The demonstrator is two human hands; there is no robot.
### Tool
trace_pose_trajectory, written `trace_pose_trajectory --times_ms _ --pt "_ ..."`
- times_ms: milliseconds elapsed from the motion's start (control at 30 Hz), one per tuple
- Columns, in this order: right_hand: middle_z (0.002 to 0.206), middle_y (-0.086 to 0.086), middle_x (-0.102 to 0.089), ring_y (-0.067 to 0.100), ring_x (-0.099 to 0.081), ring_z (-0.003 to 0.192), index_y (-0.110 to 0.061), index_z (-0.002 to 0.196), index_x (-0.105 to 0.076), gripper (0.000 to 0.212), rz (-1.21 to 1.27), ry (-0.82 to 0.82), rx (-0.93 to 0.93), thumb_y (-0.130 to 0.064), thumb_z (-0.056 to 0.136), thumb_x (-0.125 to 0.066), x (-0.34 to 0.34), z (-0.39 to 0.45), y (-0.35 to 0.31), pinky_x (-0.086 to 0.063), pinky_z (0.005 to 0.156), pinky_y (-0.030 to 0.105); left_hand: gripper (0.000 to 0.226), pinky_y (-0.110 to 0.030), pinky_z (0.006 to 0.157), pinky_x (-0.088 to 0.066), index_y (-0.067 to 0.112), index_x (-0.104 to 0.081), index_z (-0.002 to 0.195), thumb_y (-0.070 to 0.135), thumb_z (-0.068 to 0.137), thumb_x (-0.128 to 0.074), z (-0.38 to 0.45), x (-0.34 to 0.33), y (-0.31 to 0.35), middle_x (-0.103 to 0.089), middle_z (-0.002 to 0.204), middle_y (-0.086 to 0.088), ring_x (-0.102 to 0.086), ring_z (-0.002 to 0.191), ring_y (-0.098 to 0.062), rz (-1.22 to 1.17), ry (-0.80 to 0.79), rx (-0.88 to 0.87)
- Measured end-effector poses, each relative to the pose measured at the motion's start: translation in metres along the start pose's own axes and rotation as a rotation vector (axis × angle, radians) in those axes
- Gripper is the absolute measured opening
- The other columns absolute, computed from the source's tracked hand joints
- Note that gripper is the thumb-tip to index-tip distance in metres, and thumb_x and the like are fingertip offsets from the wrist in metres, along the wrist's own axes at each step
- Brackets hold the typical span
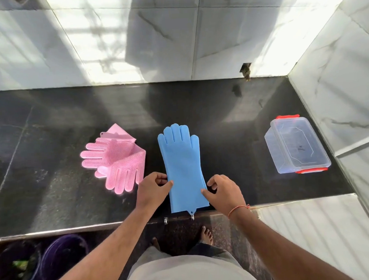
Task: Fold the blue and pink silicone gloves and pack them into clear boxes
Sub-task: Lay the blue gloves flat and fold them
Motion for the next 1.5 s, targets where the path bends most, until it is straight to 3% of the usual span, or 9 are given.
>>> trace_pose_trajectory --times_ms 100,200,400,667,767,933,1033,1200,1500 --pt "0.093 -0.012 -0.07 0.011 -0.066 0.088 -0.029 0.09 -0.074 0.026 -0.008 -0.04 -0.089 -0.054 0.087 -0.077 0.0 0.004 0.0 -0.055 0.08 0.031 0.013 -0.03 0.065 -0.069 0.027 -0.076 0.096 0.033 0.093 -0.088 -0.017 -0.002 -0.011 -0.08 0.077 0.014 -0.079 0.066 -0.006 -0.039 -0.03 0.062" --pt "0.089 -0.011 -0.074 0.013 -0.069 0.089 -0.027 0.083 -0.077 0.022 -0.012 -0.078 -0.151 -0.049 0.085 -0.077 -0.001 0.006 -0.003 -0.058 0.082 0.032 0.014 -0.022 0.058 -0.065 0.03 -0.076 0.091 0.035 0.092 -0.089 -0.03 -0.004 -0.017 -0.079 0.076 0.023 -0.08 0.064 -0.007 -0.066 -0.051 0.097" --pt "0.086 -0.008 -0.078 0.015 -0.071 0.085 -0.025 0.084 -0.078 0.011 0.034 -0.102 -0.212 -0.034 0.088 -0.074 -0.001 0.008 -0.005 -0.061 0.082 0.034 0.013 -0.021 0.06 -0.065 0.03 -0.079 0.09 0.038 0.091 -0.089 -0.04 -0.006 -0.021 -0.079 0.077 0.02 -0.08 0.067 -0.006 -0.087 -0.051 0.13" --pt "0.087 -0.009 -0.077 0.017 -0.073 0.086 -0.03 0.081 -0.074 0.011 0.048 -0.104 -0.232 -0.039 0.087 -0.078 -0.001 0.007 -0.007 -0.062 0.084 0.035 0.013 -0.021 0.063 -0.066 0.034 -0.079 0.086 0.042 0.092 -0.087 -0.041 -0.006 -0.019 -0.078 0.075 0.025 -0.079 0.065 -0.003 -0.046 -0.068 0.114" --pt "0.079 -0.016 -0.069 0.013 -0.07 0.08 -0.033 0.078 -0.067 0.012 0.063 -0.104 -0.242 -0.039 0.087 -0.071 -0.001 0.007 -0.008 -0.061 0.077 0.033 0.013 -0.023 0.064 -0.067 0.034 -0.079 0.087 0.043 0.092 -0.087 -0.041 -0.005 -0.017 -0.078 0.076 0.026 -0.079 0.065 -0.003 -0.031 -0.077 0.111" --pt "0.076 -0.012 -0.071 0.01 -0.067 0.075 -0.028 0.077 -0.067 0.01 0.096 -0.107 -0.278 -0.037 0.083 -0.069 -0.001 0.011 -0.005 -0.06 0.072 0.032 0.014 -0.017 0.062 -0.063 0.035 -0.078 0.085 0.044 0.09 -0.088 -0.045 -0.005 -0.012 -0.076 0.075 0.03 -0.077 0.064 0.002 0.029 -0.079 0.083" --pt "0.081 -0.01 -0.072 0.014 -0.069 0.08 -0.027 0.083 -0.068 0.007 0.088 -0.114 -0.285 -0.033 0.081 -0.073 0.0 0.013 -0.004 -0.062 0.078 0.036 0.017 -0.018 0.061 -0.064 0.035 -0.076 0.082 0.043 0.09 -0.088 -0.045 -0.003 -0.008 -0.075 0.072 0.03 -0.076 0.061 0.002 0.077 -0.068 0.062" --pt "0.093 -0.005 -0.075 0.019 -0.072 0.086 -0.028 0.109 -0.063 0.038 0.076 -0.115 -0.281 -0.042 0.082 -0.084 -0.004 0.011 -0.001 -0.061 0.082 0.035 0.039 -0.024 0.063 -0.061 0.026 -0.077 0.064 0.053 0.092 -0.079 -0.043 -0.002 -0.011 -0.074 0.058 0.018 -0.072 0.05 0.0 0.354 -0.201 0.11" --pt "0.076 -0.004 -0.074 0.012 -0.072 0.075 -0.028 0.107 -0.065 0.033 0.286 -0.132 -0.265 -0.024 0.083 -0.087 -0.012 0.0 0.009 -0.065 0.083 0.042 0.019 -0.023 0.061 -0.063 0.022 -0.08 0.081 0.037 0.092 -0.081 -0.052 -0.007 -0.018 -0.081 0.071 0.011 -0.08 0.062 -0.01 0.155 -0.307 0.241"
Point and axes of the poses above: each hand's wrist, its own z-axis towards the middle knuckle, its own x-axis out of the back of the hand, y = z × x, the point moved 3 cm from there along z, towards the middle knuckle
